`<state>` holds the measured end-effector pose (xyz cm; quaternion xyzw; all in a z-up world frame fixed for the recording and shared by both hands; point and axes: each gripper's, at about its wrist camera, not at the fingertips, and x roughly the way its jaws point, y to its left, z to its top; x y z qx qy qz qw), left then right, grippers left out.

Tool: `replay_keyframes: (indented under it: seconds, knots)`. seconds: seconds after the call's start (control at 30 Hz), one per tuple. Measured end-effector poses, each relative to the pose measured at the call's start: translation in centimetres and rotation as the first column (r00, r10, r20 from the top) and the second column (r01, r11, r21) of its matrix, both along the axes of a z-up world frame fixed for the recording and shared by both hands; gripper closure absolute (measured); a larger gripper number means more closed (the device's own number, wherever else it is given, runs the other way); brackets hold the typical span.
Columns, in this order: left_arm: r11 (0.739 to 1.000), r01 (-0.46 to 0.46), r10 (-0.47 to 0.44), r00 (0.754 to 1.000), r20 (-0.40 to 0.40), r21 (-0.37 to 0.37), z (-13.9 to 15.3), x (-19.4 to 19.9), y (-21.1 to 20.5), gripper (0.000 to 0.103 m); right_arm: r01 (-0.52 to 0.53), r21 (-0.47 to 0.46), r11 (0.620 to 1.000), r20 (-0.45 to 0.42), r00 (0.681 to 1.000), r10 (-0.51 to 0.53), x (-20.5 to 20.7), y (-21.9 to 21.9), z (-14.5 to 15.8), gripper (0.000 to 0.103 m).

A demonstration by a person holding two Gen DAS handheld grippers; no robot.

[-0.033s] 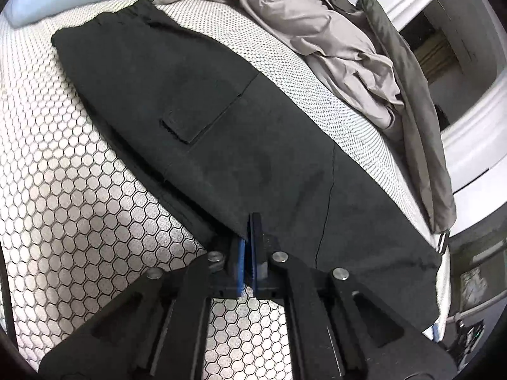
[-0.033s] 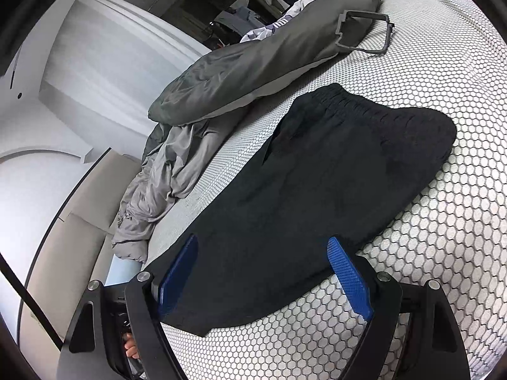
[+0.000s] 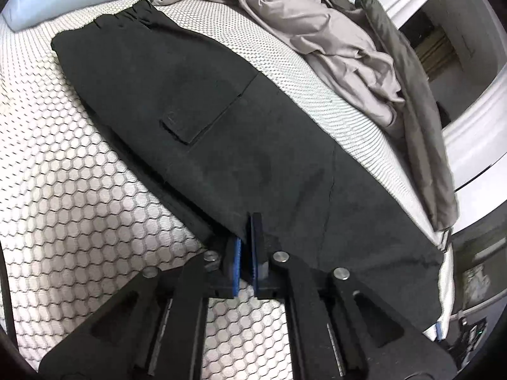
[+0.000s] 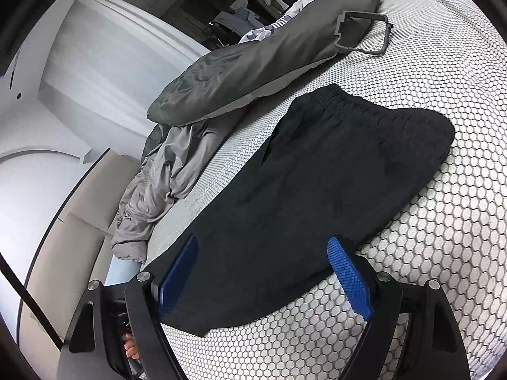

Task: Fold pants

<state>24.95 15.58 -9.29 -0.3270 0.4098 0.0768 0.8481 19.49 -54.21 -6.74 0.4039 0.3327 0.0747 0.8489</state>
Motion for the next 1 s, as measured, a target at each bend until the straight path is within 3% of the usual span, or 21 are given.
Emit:
replay_keyframes:
  seconds: [0.03, 0.13, 0.2, 0.27, 0.33, 0.43, 0.47, 0.53, 0.57, 0.6, 0.67, 0.77, 0.9, 1.0]
  knots:
    - [1.000, 0.005, -0.005, 1.000, -0.006, 0.000, 0.1, -0.2, 0.1, 0.092, 0.006, -0.002, 1.000, -0.006, 1.000, -0.006, 0.0, -0.2, -0.1, 0.017]
    - [0.999, 0.023, -0.022, 1.000, 0.018, -0.036, 0.5, -1.2, 0.4, 0.064, 0.057, -0.002, 0.998, -0.042, 0.998, -0.057, -0.3, -1.1, -0.5, 0.017]
    - [0.999, 0.005, -0.006, 1.000, -0.002, -0.048, 0.4, -1.5, 0.3, 0.031, 0.121, -0.003, 0.993, -0.107, 0.987, -0.120, -0.7, -2.1, -1.2, 0.017]
    - [0.999, -0.011, 0.011, 1.000, -0.004, -0.053, 0.1, -1.6, 0.7, 0.030, 0.165, 0.045, 0.985, -0.173, 0.973, -0.155, -0.9, -3.3, -2.6, 0.017]
    - [0.998, -0.019, 0.018, 1.000, -0.004, -0.066, -0.4, -0.7, 1.3, 0.030, 0.176, 0.130, 0.976, -0.167, 0.974, -0.153, -0.9, -4.1, -3.5, 0.019]
    - [0.995, -0.038, 0.038, 0.999, -0.002, -0.095, -1.0, 1.0, 2.4, 0.030, 0.113, 0.127, 0.985, -0.116, 0.988, -0.099, 0.6, -3.7, -3.0, 0.034]
    - [0.994, -0.042, 0.042, 0.999, -0.001, -0.100, -1.1, 1.5, 2.7, 0.031, 0.090, 0.114, 0.989, -0.114, 0.990, -0.077, 1.3, -3.4, -3.0, 0.041]
    - [0.992, -0.090, 0.090, 0.996, 0.001, -0.083, -1.1, 1.9, 3.2, 0.049, 0.062, 0.107, 0.992, -0.120, 0.992, -0.049, 2.8, -2.7, -3.5, 0.052]
    - [0.989, -0.130, 0.130, 0.991, -0.013, -0.069, -1.3, 2.0, 3.6, 0.069, 0.060, 0.106, 0.993, -0.134, 0.990, -0.046, 3.3, -2.6, -4.0, 0.059]
    - [0.983, -0.167, 0.167, 0.986, -0.012, -0.079, -1.5, 1.7, 3.9, 0.081, 0.071, 0.103, 0.992, -0.155, 0.986, -0.054, 3.9, -2.6, -4.6, 0.063]
    - [0.977, -0.186, 0.188, 0.982, 0.012, -0.103, -1.6, 1.3, 4.3, 0.091, 0.090, 0.113, 0.990, -0.176, 0.982, -0.069, 4.5, -2.9, -5.7, 0.086]
    - [0.986, -0.160, 0.162, 0.986, 0.035, -0.043, -0.8, 0.5, 3.8, 0.098, 0.083, 0.116, 0.990, -0.155, 0.986, -0.065, 4.3, -3.3, -5.6, 0.097]
    - [0.992, -0.117, 0.115, 0.993, 0.034, 0.048, 0.6, -2.1, 1.9, 0.098, 0.064, 0.062, 0.996, -0.089, 0.994, -0.059, 2.5, -3.5, -3.7, 0.099]
    - [0.994, -0.086, 0.084, 0.996, 0.029, 0.069, 1.3, -4.7, 1.1, 0.098, 0.050, 0.054, 0.997, -0.063, 0.997, -0.047, 0.3, -4.3, -2.9, 0.101]
